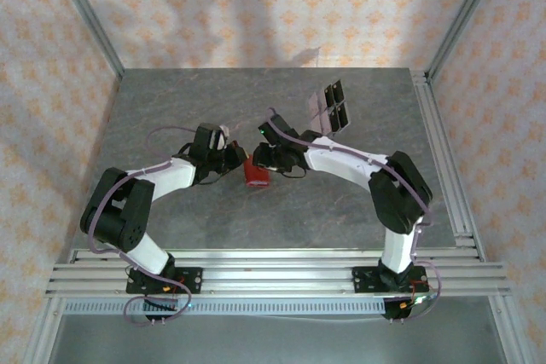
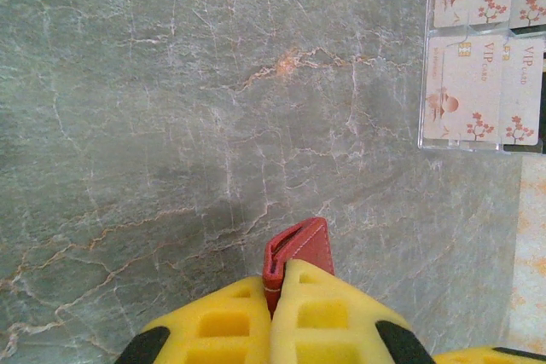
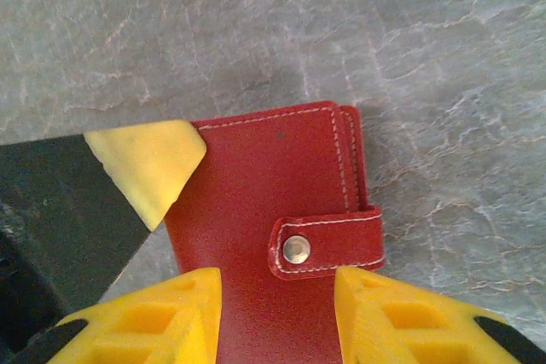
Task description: Put the credit cards into the card holder
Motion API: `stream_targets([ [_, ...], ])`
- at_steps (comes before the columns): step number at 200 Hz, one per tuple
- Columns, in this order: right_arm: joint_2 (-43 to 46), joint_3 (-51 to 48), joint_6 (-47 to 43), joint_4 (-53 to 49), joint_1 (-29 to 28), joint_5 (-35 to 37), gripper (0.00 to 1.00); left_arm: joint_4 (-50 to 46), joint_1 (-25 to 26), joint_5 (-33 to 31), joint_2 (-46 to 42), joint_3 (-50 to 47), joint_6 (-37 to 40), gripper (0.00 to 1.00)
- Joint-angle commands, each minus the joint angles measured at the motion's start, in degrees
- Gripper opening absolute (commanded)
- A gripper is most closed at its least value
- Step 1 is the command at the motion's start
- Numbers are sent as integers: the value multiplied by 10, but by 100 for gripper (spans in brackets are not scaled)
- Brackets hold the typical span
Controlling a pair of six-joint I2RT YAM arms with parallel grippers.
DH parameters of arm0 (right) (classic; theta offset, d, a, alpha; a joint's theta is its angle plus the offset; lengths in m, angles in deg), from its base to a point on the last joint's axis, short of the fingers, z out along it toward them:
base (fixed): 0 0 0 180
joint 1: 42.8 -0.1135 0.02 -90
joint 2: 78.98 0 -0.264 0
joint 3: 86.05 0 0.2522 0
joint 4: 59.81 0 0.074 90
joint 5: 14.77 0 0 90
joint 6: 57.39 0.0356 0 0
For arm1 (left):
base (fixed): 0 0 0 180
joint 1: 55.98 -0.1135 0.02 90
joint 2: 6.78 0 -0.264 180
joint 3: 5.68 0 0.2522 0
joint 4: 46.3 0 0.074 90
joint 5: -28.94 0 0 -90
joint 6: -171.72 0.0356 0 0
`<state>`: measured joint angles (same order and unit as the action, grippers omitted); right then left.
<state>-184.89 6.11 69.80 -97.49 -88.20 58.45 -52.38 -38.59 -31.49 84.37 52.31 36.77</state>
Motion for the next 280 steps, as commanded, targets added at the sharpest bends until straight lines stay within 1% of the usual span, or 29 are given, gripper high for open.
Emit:
stream_targets([
  [1,-20,26,-14,-32,-4,24,39,-10,3,-10,-18,10,9,0],
  [70,-64,48,-21,-41,-6,37,36,-11,6,-12,-21,13,7,0],
  [84,-71,51,-22,-43,-7,39,32,-11,7,-13,-21,14,7,0],
  [100,-73,51,-24,-46,-6,43,25,-11,7,-14,-22,14,6,0],
  [125,-72,49,-31,-56,-6,50,0,-10,8,-15,-23,14,4,0],
  [147,-59,37,-33,-61,-2,64,0,-13,8,-18,-25,13,6,0],
  [192,-4,-23,-23,-46,29,72,0,-16,8,-25,-31,7,8,0],
  [234,16,-29,-24,-53,35,76,0,-12,8,-23,-28,5,6,0],
  [266,35,-33,-25,-31,36,48,0,-24,8,-23,-22,12,14,0],
  [270,38,-32,-26,-30,36,45,0,-28,8,-25,-21,13,16,6],
  [275,42,-32,-27,-27,36,40,0,-34,8,-28,-20,13,18,18],
  [280,46,-32,-27,-25,36,35,0,-38,8,-33,-22,13,19,34],
])
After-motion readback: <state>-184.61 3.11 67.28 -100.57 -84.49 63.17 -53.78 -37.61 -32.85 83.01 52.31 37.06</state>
